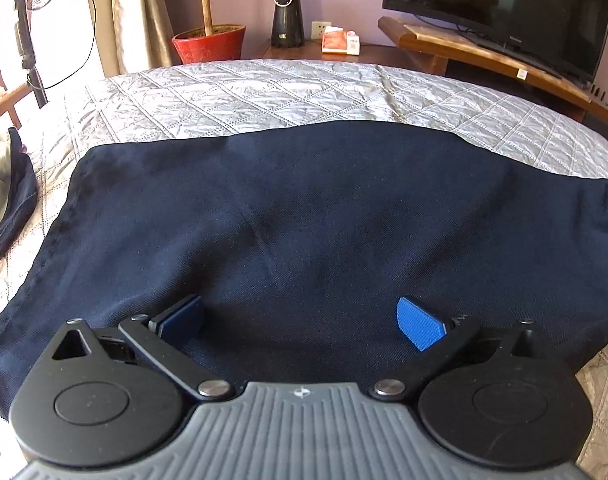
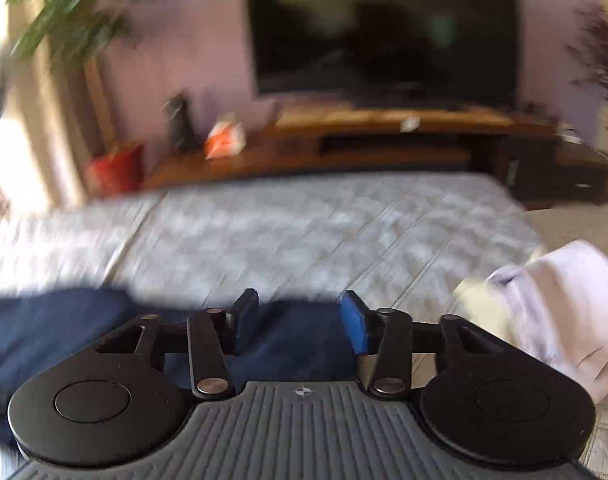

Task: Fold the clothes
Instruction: 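Lift the elastic pant cuff with the right gripper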

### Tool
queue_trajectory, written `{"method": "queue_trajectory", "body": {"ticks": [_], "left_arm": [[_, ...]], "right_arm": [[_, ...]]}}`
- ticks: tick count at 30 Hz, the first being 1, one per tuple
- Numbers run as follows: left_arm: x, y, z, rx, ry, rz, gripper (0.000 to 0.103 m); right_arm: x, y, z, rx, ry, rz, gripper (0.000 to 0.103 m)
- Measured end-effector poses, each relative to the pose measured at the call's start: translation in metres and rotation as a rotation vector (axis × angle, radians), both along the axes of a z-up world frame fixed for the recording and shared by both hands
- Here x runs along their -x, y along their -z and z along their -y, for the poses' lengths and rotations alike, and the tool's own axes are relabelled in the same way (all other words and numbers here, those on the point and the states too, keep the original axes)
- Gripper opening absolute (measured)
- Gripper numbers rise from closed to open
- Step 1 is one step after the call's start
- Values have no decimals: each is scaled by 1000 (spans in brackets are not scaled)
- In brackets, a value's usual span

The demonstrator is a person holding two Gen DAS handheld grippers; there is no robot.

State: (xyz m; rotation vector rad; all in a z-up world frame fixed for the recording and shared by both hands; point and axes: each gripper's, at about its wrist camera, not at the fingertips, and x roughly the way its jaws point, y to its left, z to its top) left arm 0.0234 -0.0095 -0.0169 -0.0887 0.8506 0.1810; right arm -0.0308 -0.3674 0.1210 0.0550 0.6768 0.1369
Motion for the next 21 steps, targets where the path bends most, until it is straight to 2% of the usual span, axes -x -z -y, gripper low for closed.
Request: {"method": "queue_trajectory", "body": {"ticks": [1, 2, 4, 5, 7, 8, 10, 11, 12, 13, 14, 17, 18, 20, 21], "left_arm": [[2, -4, -1, 2, 1, 23, 74], [5, -8, 0, 1, 13, 56, 72], [10, -13, 8, -52, 47, 99, 77], [9, -9, 15, -89, 73, 79, 79], [6, -2, 18, -98, 83, 41, 85], [4, 1, 19, -98, 85, 23, 87], [1, 0, 17, -97, 76, 18, 83], [0, -2, 16, -95, 68, 28, 81], [1, -4, 15, -92, 57, 42, 73], [2, -8, 15, -84, 59, 69, 70], [6, -14, 18, -89, 74, 110, 71], [18, -24, 39, -163, 150, 211, 78], [19, -23, 45, -166, 179, 210, 78], [18, -20, 53, -165, 230, 184, 78], [16, -18, 55, -171, 248, 162, 78]], "right_arm": [[2, 10, -2, 10, -12, -37, 40], [4, 21, -4, 19, -23, -73, 40], [3, 41, 1, 21, -6, -124, 34], [1, 46, 4, 30, 7, -108, 28], [-5, 44, 5, 118, 53, -76, 33], [-6, 37, 9, 99, 84, -58, 41], [0, 22, 28, -51, 160, -10, 50], [4, 16, 38, -124, 202, 4, 64], [9, 18, 48, -210, 226, -15, 75], [15, 21, 57, -292, 250, -34, 75], [21, 28, 62, -333, 268, -56, 74], [40, 54, 76, -479, 307, -114, 75], [44, 65, 80, -542, 316, -124, 75], [46, 79, 82, -605, 325, -92, 76], [43, 81, 82, -596, 308, -77, 75]]}}
